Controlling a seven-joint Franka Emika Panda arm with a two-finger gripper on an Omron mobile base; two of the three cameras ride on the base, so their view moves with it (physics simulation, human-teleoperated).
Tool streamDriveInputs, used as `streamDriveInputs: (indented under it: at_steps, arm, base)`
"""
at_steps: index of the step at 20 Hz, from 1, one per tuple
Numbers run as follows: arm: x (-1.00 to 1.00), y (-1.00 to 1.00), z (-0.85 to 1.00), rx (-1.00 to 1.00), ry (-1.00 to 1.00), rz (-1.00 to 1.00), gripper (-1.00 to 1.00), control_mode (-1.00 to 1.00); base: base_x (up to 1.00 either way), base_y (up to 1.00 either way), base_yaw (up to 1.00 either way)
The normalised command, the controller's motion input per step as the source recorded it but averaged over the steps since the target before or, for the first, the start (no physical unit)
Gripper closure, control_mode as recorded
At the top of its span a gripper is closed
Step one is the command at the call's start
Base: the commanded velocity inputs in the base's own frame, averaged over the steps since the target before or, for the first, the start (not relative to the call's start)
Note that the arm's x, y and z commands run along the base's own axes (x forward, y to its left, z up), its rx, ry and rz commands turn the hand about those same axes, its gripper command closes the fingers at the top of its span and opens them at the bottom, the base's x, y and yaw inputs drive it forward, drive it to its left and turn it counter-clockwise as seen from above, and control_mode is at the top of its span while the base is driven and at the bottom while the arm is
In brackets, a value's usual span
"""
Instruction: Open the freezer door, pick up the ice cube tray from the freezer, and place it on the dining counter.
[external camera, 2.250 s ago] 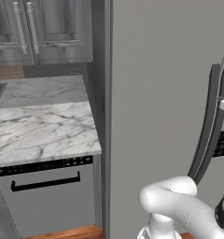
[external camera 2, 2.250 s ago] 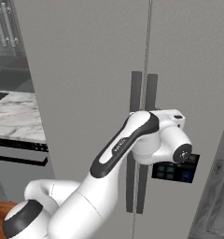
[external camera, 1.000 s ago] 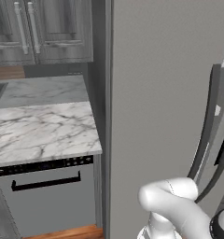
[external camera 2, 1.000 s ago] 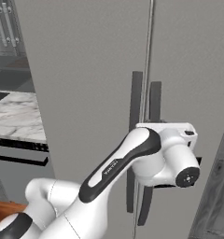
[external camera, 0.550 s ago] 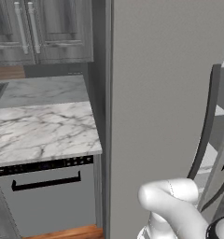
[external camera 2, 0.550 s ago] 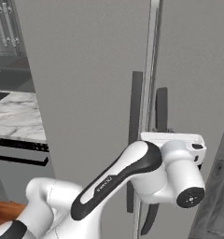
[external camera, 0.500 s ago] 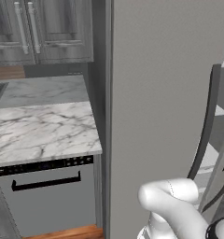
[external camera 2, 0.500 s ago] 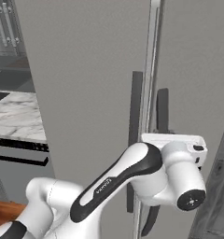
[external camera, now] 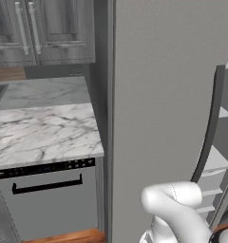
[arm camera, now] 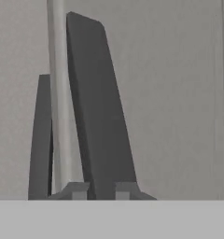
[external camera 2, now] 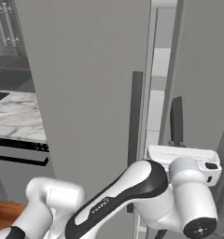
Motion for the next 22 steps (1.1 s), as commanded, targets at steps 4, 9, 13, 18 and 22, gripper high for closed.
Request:
streamDriveInputs:
  at_steps: [4, 9, 13, 18, 22]
  arm:
    - [-0.51, -0.37, 0.00, 0.00, 0.00, -0.04, 1.00, -1.00]
    - [-0.42, -0.26, 0.00, 0.00, 0.00, -0.05, 1.00, -1.00]
    - [-0.34, -0.18, 0.00, 0.00, 0.00, -0.05, 1.00, -1.00]
    - [-0.28, -0.03, 0.00, 0.00, 0.00, -0.08, 1.00, -1.00]
    - [-0.22, 0.27, 0.00, -0.01, 0.00, -0.16, 1.00, -1.00]
  base:
    - [0.00, 0.00, 0.00]
    - [0.00, 0.00, 0.00]
    - [0.00, 0.00, 0.00]
    - [0.00, 0.00, 0.00]
    - [0.00, 0.00, 0.00]
